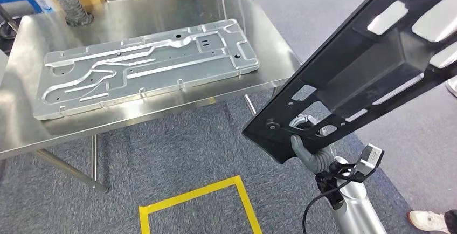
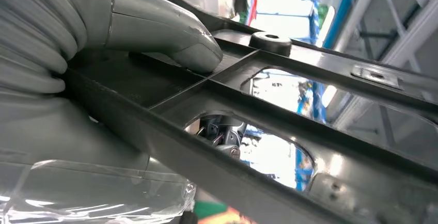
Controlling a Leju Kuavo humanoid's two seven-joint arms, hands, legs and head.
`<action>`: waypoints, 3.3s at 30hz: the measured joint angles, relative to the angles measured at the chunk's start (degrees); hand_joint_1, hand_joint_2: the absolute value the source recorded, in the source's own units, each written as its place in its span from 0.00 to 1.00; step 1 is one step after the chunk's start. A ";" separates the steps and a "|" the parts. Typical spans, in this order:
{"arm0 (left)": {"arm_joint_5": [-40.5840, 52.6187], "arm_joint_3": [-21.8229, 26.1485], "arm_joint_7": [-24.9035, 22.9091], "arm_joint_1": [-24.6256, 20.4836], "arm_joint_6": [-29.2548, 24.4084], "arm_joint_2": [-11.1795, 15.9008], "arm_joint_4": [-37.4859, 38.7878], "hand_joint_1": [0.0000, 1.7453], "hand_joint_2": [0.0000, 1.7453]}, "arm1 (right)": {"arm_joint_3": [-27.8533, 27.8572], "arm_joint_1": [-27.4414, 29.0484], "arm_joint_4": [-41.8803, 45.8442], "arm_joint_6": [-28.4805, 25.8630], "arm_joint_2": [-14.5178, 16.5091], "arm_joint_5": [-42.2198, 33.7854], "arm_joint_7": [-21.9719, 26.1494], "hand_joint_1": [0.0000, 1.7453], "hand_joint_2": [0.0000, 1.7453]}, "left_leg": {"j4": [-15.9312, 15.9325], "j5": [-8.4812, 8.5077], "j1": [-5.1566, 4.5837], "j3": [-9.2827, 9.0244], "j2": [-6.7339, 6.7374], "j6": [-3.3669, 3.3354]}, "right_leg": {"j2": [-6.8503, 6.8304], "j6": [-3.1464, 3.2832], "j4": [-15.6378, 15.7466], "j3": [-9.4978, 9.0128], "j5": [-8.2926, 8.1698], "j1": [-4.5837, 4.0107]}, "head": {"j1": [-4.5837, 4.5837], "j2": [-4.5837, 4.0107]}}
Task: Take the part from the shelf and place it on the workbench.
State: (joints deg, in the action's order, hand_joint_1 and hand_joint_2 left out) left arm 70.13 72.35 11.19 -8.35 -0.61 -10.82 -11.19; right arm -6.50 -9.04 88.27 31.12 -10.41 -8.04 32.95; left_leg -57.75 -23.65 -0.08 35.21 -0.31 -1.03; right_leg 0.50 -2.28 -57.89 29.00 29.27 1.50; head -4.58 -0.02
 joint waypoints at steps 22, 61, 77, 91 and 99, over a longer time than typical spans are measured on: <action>-0.40 0.39 0.98 -0.48 0.21 -0.04 0.04 0.00 1.00 | -0.07 -0.81 -1.28 0.25 -0.16 -0.33 0.49 0.96 1.00 | -15.75 -10.99 0.16 3.22 -0.05 1.87 | -0.16 3.24 0.21 5.25 -4.37 -1.05 | -0.03 0.00; -0.96 1.00 2.33 0.10 1.27 -0.50 0.04 0.00 1.00 | -0.13 -16.39 -15.18 -17.86 -11.53 27.06 -1.96 0.96 1.00 | -0.92 -2.36 0.03 -1.70 -0.15 0.44 | -0.12 0.29 -0.28 5.17 -3.94 -0.20 | -0.01 0.00; -0.30 1.00 2.56 -0.08 1.19 -0.87 0.04 0.00 1.00 | -16.44 -48.84 -34.17 -30.77 -25.50 55.06 -11.09 0.96 1.00 | -0.78 -2.37 -1.51 -1.54 -0.18 -1.21 | -0.39 1.66 -0.58 6.39 -4.64 -1.20 | -0.01 0.00; 0.88 0.78 2.76 -0.99 2.07 -1.01 0.09 0.00 1.00 | -30.27 -54.41 -57.01 -46.90 -18.74 68.41 -16.99 0.96 1.00 | -1.32 -1.14 0.38 0.25 -0.20 0.75 | -0.31 0.52 -0.29 5.85 -4.35 -0.62 | 0.00 0.00; 2.02 0.63 2.31 -1.47 2.19 -1.01 0.09 0.00 1.00 | -30.54 -49.94 -62.94 -49.59 -15.27 65.66 -16.50 0.96 1.00 | -0.51 -0.80 -0.01 -0.28 -0.21 -1.38 | -0.45 -0.53 -17.28 14.47 2.76 -0.25 | 0.01 0.00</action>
State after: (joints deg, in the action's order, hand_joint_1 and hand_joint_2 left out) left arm 72.16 72.99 13.50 -9.82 1.57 -11.82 -11.10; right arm -37.05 -58.98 25.33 -18.48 -25.68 57.62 16.45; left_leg -58.26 -24.45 -0.09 34.92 -0.52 -2.41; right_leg 0.05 -2.80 -75.18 43.47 32.03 1.25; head -4.58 -0.02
